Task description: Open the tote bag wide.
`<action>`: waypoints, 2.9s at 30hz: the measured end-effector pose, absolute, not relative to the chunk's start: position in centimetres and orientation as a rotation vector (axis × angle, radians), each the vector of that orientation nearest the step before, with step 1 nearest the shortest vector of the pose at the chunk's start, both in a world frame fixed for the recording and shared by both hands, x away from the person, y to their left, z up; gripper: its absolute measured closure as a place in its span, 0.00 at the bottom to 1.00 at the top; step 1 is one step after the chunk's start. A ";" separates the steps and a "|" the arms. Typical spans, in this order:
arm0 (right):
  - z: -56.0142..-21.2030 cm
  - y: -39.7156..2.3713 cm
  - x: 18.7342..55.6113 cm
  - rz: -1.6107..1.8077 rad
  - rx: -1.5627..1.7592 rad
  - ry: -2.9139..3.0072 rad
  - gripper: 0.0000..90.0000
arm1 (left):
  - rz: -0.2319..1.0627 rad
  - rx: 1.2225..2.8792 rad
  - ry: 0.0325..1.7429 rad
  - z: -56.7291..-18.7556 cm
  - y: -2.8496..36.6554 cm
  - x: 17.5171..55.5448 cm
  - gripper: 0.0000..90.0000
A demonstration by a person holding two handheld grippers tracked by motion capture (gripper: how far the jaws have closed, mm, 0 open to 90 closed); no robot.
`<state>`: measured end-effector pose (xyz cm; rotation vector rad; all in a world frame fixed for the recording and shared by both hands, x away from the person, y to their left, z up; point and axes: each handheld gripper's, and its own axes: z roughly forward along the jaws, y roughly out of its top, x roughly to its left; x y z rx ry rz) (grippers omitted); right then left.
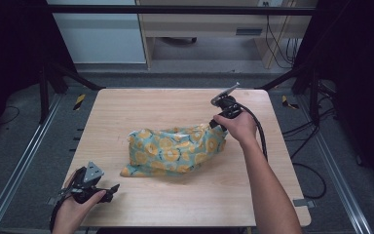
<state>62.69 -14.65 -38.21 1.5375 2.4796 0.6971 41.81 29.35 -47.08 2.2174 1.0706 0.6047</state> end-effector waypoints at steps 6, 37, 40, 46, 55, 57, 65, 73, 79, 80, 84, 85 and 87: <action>-38.6 -14.4 62.8 0.681 1.538 2.491 0.57 | 0.602 2.219 1.065 -47.1 29.2 41.8 0.09; -38.1 -15.3 58.6 0.893 1.482 2.482 1.00 | 0.609 2.204 1.073 -46.8 29.4 41.6 0.09; -37.0 -15.5 57.1 0.958 1.428 2.472 1.00 | 0.616 2.200 1.070 -46.7 29.4 41.7 0.09; -35.6 -16.1 54.4 1.048 1.357 2.459 1.00 | 0.635 2.199 1.055 -46.1 29.1 41.9 0.10; -36.4 -16.3 50.6 1.123 1.284 2.457 1.00 | 0.661 2.191 0.968 -43.5 27.6 42.4 0.10; -36.5 -16.3 49.7 1.135 1.274 2.456 1.00 | 0.648 2.183 0.954 -43.2 27.5 42.7 0.10; -36.9 -16.1 47.7 1.141 1.234 2.453 1.00 | 0.613 2.202 0.889 -41.7 26.5 43.7 0.11; -36.9 -16.1 47.3 1.141 1.219 2.443 1.00 | 0.603 2.194 0.846 -39.8 25.5 44.9 0.11; -37.0 -15.9 47.2 1.131 1.225 2.447 1.00 | 0.585 2.167 0.838 -38.8 25.4 45.1 0.12; -37.0 -15.9 47.2 1.130 1.223 2.450 1.00 | 0.572 2.150 0.840 -38.7 25.5 45.2 0.14; -37.2 -15.9 47.1 1.134 1.221 2.449 1.00 | 0.563 2.140 0.845 -38.1 25.6 45.6 0.25; -37.2 -15.9 47.0 1.126 1.213 2.451 1.00 | 0.561 2.140 0.847 -37.9 25.6 45.9 0.28; -37.3 -15.9 47.0 1.125 1.210 2.451 1.00 | 0.540 2.140 0.853 -37.5 25.6 46.4 0.30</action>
